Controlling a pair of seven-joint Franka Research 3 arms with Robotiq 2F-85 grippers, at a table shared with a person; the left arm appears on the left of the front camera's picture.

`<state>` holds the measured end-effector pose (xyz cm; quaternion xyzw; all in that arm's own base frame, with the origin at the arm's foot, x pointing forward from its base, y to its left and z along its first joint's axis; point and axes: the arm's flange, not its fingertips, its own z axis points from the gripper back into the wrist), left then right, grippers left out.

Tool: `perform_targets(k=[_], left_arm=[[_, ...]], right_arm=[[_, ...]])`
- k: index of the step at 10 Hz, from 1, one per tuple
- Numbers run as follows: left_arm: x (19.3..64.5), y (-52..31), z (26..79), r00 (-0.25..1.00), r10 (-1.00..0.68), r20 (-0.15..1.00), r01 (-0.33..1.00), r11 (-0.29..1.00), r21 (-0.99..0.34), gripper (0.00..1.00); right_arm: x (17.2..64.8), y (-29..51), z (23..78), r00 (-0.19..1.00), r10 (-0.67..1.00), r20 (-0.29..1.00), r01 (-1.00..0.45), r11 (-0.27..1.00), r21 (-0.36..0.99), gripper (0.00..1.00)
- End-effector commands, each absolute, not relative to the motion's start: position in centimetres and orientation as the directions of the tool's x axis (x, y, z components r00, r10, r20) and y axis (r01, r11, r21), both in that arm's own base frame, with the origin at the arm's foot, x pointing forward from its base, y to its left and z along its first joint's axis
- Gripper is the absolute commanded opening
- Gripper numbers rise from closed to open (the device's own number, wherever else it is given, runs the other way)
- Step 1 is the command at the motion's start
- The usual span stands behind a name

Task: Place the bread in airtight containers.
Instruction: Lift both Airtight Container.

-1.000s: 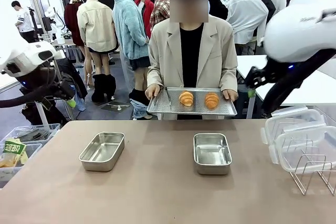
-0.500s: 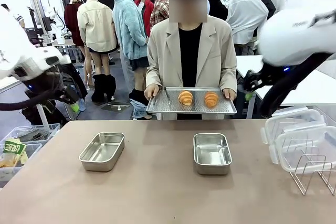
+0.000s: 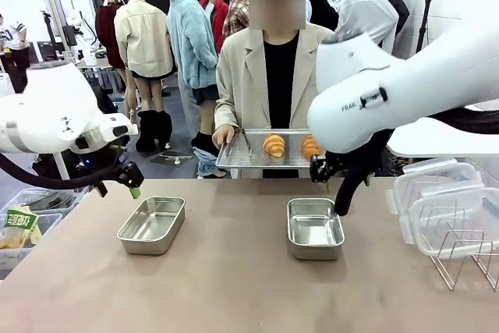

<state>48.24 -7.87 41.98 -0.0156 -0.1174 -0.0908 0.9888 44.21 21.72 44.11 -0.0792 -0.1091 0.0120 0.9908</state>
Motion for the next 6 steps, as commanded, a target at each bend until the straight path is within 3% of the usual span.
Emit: perform_targets(k=[1,6], left_arm=[[50.1,-8.0,40.6,0.969,-0.123,0.215,0.127,0.992,-0.008,1.00],[51.3,-7.8,37.5,0.980,-0.096,0.174,0.107,0.993,-0.056,1.00]], right_arm=[[46.1,21.6,41.2,0.985,-0.004,0.174,0.035,0.984,-0.173,1.00],[46.2,19.4,34.3,0.992,-0.013,0.128,0.020,0.999,-0.050,1.00]])
